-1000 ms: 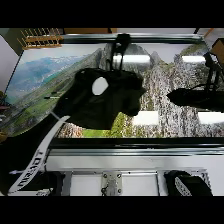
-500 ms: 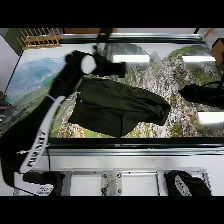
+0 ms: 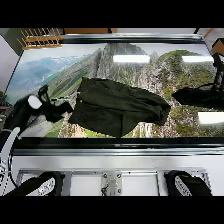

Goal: Fold the clothes and pants, and hang the long-sleeved shirts on hangers.

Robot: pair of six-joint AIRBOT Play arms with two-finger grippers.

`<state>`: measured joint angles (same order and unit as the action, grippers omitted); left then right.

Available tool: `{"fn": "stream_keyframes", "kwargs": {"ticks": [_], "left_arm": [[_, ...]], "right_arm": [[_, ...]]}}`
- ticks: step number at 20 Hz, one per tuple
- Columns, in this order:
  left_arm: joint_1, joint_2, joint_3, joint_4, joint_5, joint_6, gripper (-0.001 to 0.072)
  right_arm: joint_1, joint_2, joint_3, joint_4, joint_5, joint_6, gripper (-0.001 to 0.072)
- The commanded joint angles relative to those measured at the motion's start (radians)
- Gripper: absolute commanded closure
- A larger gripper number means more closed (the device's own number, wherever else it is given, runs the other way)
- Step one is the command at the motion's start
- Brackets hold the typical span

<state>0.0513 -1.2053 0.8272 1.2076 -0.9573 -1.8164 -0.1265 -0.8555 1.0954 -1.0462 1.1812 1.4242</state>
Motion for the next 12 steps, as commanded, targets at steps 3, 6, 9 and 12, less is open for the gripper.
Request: {"fn": "stream_keyframes", "kwargs": {"ticks": [3, 6, 9, 12], "left_arm": [[0.116, -0.007, -0.282, -0.373, 0.198, 0.162, 0.0045], [0.049, -0.100, -0.215, -0.435, 0.228, 0.194, 0.0044], [-0.016, -0.196, -0.103, -0.427, 0.235, 0.193, 0.0047], [-0.012, -0.232, -0.024, -0.373, 0.221, 0.177, 0.0690]], "right_arm": [[0.100, -0.041, 0.000, 0.004, 0.000, 0.000, 0.0693], [0.154, -0.070, 0.000, 0.004, -0.004, 0.000, 0.0693], [0.224, -0.111, 0.000, 0.003, -0.010, 0.000, 0.0694], [0.337, -0.184, 0.002, 0.002, -0.095, 0.000, 0.0695]]}}
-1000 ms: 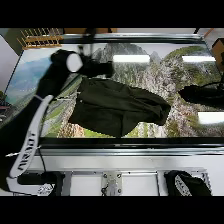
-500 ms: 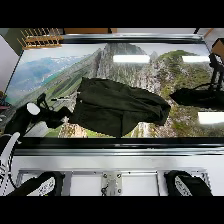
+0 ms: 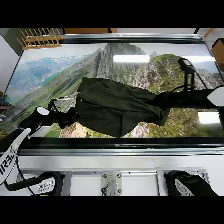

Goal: Fold the clothes and pants, and hang the long-sleeved shirts on hangers.

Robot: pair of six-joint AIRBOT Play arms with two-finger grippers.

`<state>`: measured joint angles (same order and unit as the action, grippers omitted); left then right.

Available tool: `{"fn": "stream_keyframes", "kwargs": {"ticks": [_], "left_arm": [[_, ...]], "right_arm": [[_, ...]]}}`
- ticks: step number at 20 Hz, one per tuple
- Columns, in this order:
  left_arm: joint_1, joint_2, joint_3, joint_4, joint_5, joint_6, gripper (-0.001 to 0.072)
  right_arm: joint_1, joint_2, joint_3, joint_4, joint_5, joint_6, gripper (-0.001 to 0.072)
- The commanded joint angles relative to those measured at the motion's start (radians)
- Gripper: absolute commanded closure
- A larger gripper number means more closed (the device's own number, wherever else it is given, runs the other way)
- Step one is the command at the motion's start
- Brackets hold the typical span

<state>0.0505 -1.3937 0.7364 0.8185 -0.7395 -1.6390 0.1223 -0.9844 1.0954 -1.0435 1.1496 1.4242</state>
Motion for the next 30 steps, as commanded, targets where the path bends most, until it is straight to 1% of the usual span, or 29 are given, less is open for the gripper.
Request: {"fn": "stream_keyframes", "kwargs": {"ticks": [1, 3, 6, 7, 8, 9, 12, 14, 20, 21, 23, 25, 27, 28, 30], "left_arm": [[0.003, -0.027, 0.070, 0.030, -0.006, 0.001, 0.0686], [0.046, 0.054, 0.027, 0.050, -0.021, 0.002, 0.0686], [0.097, 0.215, -0.092, 0.159, -0.077, 0.009, 0.0686], [0.103, 0.257, -0.125, 0.179, -0.099, 0.009, 0.0686], [0.103, 0.294, -0.153, 0.185, -0.110, 0.009, 0.0686], [0.103, 0.332, -0.179, 0.185, -0.116, 0.009, 0.0686], [0.101, 0.417, -0.229, 0.184, -0.110, 0.009, 0.0686], [0.101, 0.454, -0.249, 0.184, -0.103, 0.009, 0.0686], [0.101, 0.464, -0.254, 0.183, -0.096, 0.009, 0.0686], [0.101, 0.464, -0.254, 0.183, -0.095, 0.009, 0.0686], [0.101, 0.465, -0.254, 0.184, -0.092, 0.009, 0.0686], [0.116, 0.465, -0.237, 0.185, -0.093, 0.009, 0.0686], [0.171, 0.465, -0.186, 0.192, -0.138, 0.009, 0.0686], [0.201, 0.465, -0.158, 0.221, -0.175, 0.009, 0.0686], [0.236, 0.465, -0.129, 0.300, -0.249, 0.008, 0.0686]], "right_arm": [[0.136, -0.091, 0.011, -0.016, -0.107, 0.001, 0.0695], [0.228, -0.187, 0.069, -0.096, -0.154, 0.002, 0.0694], [0.318, -0.378, 0.233, -0.267, -0.155, 0.004, 0.0690], [0.325, -0.449, 0.293, -0.290, -0.154, 0.004, 0.0585], [0.324, -0.515, 0.344, -0.290, -0.155, 0.003, 0.0236], [0.322, -0.573, 0.387, -0.297, -0.155, 0.003, 0.0036], [0.322, -0.717, 0.471, -0.309, -0.154, -0.006, 0.0039], [0.324, -0.780, 0.493, -0.308, -0.155, -0.052, 0.0039], [0.331, -0.858, 0.499, -0.298, -0.138, -0.052, 0.0044], [0.332, -0.857, 0.499, -0.297, -0.142, -0.053, 0.0123], [0.330, -0.843, 0.505, -0.301, -0.143, -0.051, 0.0703], [0.302, -0.790, 0.542, -0.317, -0.121, -0.048, 0.0697], [0.241, -0.676, 0.578, -0.378, -0.069, -0.049, 0.0697], [0.197, -0.601, 0.578, -0.417, -0.038, -0.048, 0.0697], [0.097, -0.466, 0.561, -0.469, 0.071, -0.047, 0.0698]]}}
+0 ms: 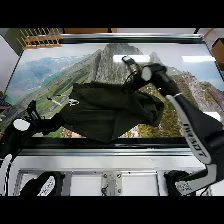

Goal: Fold the clothes and pants, and hang the long-sleeved shirts on hangers.

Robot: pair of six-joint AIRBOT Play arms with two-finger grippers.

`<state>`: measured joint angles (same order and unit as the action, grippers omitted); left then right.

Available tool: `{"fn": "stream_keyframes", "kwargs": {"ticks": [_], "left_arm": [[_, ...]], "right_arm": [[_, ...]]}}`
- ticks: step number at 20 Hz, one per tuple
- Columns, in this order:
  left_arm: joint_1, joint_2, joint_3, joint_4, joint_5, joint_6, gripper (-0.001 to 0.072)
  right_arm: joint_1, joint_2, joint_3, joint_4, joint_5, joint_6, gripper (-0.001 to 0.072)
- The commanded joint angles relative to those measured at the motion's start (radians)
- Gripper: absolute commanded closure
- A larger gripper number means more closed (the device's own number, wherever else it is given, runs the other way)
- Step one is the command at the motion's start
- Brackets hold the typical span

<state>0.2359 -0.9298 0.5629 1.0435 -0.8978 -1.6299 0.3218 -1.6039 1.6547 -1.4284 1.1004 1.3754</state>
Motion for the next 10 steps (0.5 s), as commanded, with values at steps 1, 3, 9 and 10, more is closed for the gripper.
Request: {"fn": "stream_keyframes", "kwargs": {"ticks": [1, 3, 9, 10], "left_arm": [[0.056, 0.001, 0.042, 0.093, -0.125, 0.000, 0.0686], [0.047, 0.026, 0.000, 0.091, -0.147, 0.000, 0.0686], [0.012, 0.232, -0.129, 0.092, -0.163, 0.000, 0.0686], [0.013, 0.262, -0.132, 0.092, -0.169, 0.000, 0.0686]], "right_arm": [[-0.159, 0.222, -0.029, -0.097, 0.180, 0.011, 0.0698], [-0.257, 0.353, -0.138, -0.124, 0.252, 0.035, 0.0698], [-0.573, 0.724, -0.628, -0.187, 0.277, 0.148, 0.0697], [-0.623, 0.761, -0.691, -0.187, 0.277, 0.148, 0.0697]]}}
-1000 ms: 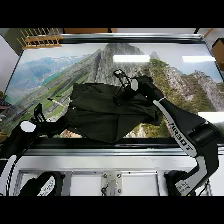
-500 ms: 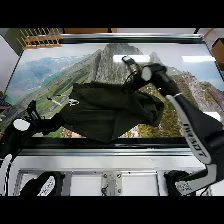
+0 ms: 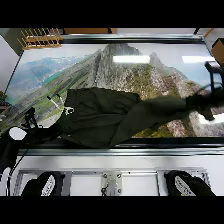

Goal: Fold the clothes and pants, and hang the long-sleeved shirts on hangers.

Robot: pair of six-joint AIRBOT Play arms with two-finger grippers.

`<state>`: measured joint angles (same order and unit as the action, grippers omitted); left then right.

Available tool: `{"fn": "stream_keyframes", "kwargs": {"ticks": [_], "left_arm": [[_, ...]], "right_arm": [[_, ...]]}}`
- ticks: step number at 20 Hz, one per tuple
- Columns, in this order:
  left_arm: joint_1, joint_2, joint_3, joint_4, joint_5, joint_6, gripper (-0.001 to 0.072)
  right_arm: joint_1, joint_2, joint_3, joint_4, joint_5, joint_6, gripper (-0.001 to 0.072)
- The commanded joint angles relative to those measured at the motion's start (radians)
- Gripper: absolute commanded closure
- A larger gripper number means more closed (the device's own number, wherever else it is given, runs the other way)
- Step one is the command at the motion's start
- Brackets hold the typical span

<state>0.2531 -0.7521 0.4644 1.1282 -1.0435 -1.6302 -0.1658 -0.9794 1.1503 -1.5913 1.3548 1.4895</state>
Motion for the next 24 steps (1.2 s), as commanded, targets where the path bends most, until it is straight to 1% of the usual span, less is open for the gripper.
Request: {"fn": "stream_keyframes", "kwargs": {"ticks": [1, 4, 8, 10, 11, 12, 13, 14, 15, 16, 17, 18, 21, 23, 24], "left_arm": [[-0.004, 0.110, -0.033, 0.008, -0.030, 0.000, 0.0686], [-0.005, 0.164, -0.033, 0.006, -0.048, 0.000, 0.0686], [-0.004, 0.202, -0.033, 0.008, -0.108, 0.003, 0.0686], [-0.004, 0.214, -0.029, 0.008, -0.137, 0.028, 0.0686], [-0.004, 0.216, -0.016, 0.009, -0.164, 0.049, 0.0686], [-0.004, 0.214, 0.004, 0.011, -0.195, 0.069, 0.0686], [-0.005, 0.207, 0.036, 0.027, -0.230, 0.073, 0.0686], [-0.005, 0.190, 0.076, 0.034, -0.269, 0.095, 0.0685], [-0.005, 0.164, 0.117, 0.032, -0.304, 0.126, 0.0523], [-0.006, 0.133, 0.160, 0.030, -0.328, 0.132, 0.0068], [-0.006, 0.095, 0.207, 0.029, -0.335, 0.134, 0.0025], [-0.006, 0.050, 0.256, 0.032, -0.314, 0.138, 0.0025], [0.018, -0.128, 0.417, 0.032, -0.177, 0.198, 0.0026], [0.049, -0.298, 0.541, 0.028, -0.116, 0.259, 0.0026], [0.064, -0.405, 0.611, 0.020, -0.115, 0.301, 0.0026]], "right_arm": [[-0.185, 0.164, -0.238, -0.024, 0.018, 0.034, 0.0697], [-0.278, 0.182, -0.302, -0.020, 0.015, 0.034, 0.0696], [-0.282, 0.182, -0.304, -0.019, -0.004, 0.034, 0.0694], [-0.282, 0.183, -0.303, -0.019, -0.015, 0.050, 0.0684], [-0.282, 0.183, -0.298, -0.012, -0.016, 0.052, 0.0668], [-0.282, 0.183, -0.288, 0.000, -0.019, 0.053, 0.0472], [-0.282, 0.183, -0.269, 0.014, -0.019, 0.053, 0.0150], [-0.282, 0.183, -0.247, 0.027, -0.019, 0.053, 0.0017], [-0.282, 0.183, -0.218, 0.042, -0.019, 0.057, 0.0017], [-0.282, 0.183, -0.192, 0.064, -0.019, 0.056, 0.0017], [-0.282, 0.183, -0.165, 0.091, -0.019, 0.056, 0.0017], [-0.281, 0.183, -0.146, 0.128, -0.021, 0.056, 0.0017], [-0.282, 0.183, -0.135, 0.232, -0.022, 0.055, 0.0017], [-0.281, 0.183, -0.135, 0.274, -0.022, 0.055, 0.0017], [-0.281, 0.183, -0.135, 0.288, -0.022, 0.054, 0.0017]]}}
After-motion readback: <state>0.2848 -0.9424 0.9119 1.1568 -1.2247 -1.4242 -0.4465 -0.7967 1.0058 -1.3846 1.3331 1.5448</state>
